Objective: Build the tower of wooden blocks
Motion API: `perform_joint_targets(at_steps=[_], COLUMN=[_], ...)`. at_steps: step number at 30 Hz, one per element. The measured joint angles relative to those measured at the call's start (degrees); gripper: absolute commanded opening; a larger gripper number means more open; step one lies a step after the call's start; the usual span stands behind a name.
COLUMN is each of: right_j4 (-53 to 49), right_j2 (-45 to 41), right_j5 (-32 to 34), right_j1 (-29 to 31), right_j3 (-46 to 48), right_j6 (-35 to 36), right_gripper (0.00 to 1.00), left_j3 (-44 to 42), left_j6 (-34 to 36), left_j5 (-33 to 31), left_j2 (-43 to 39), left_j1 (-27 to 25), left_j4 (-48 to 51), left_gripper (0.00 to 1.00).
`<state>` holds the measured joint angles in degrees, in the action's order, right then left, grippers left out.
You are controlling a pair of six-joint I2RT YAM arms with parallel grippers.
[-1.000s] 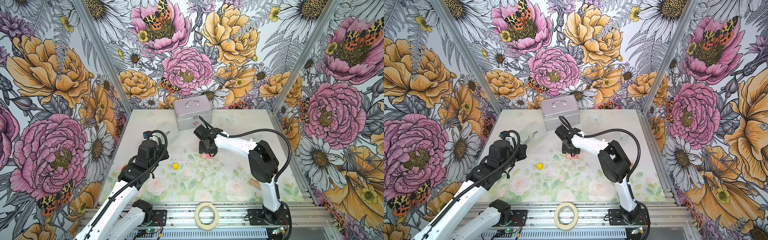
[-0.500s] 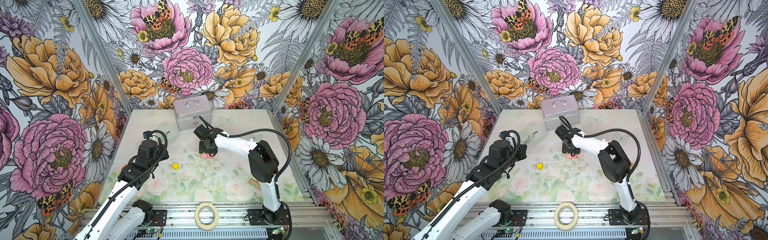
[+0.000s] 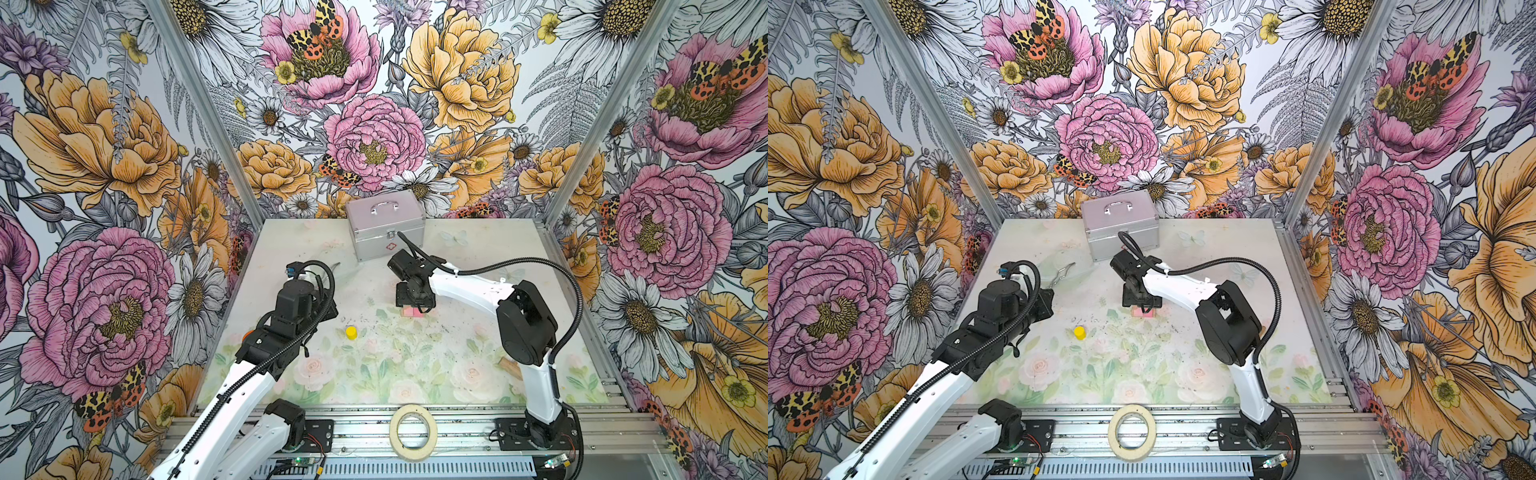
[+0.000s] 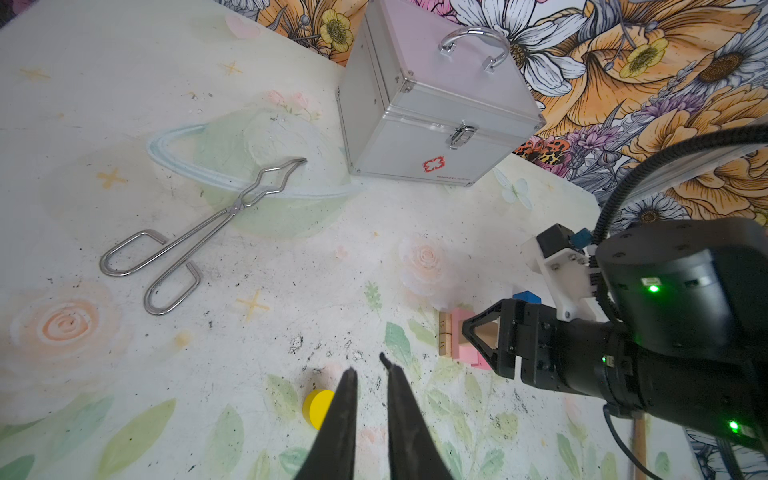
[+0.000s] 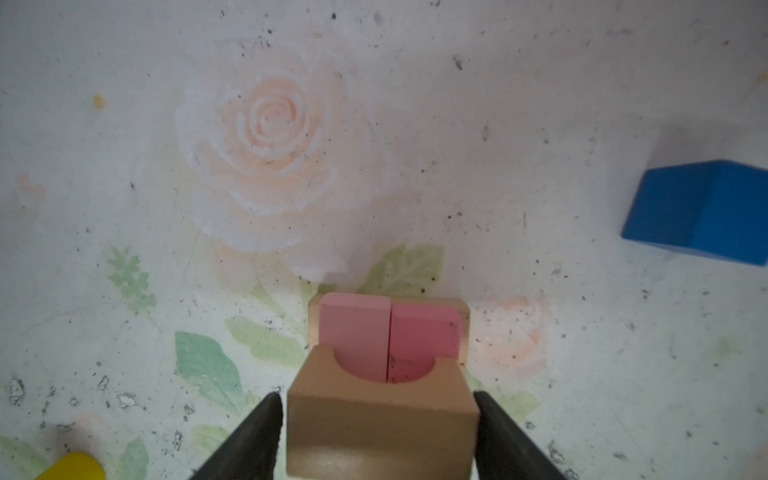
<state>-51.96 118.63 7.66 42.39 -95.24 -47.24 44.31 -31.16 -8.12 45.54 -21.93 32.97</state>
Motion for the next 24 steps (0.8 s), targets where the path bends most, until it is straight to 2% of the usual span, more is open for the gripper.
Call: perform_joint_targets(at_steps=[15, 24], right_j4=[0.0, 0.0], right_j2=[-0.63, -7.96], right_j5=[0.04, 0.9], right_j1=[0.0, 0.0], right_j3=[0.02, 0.22], right_j6=[0.22, 0.33], right_gripper=[0.78, 0.79], left_j3=[0.0, 0.0], left_j6=[0.0, 0.02], left_j5=[0.0, 0.0], left_j2=[0.02, 1.53], left_j1=[0.0, 0.0], left_j4=[0.0, 0.0], left_gripper=[0.17, 0.19])
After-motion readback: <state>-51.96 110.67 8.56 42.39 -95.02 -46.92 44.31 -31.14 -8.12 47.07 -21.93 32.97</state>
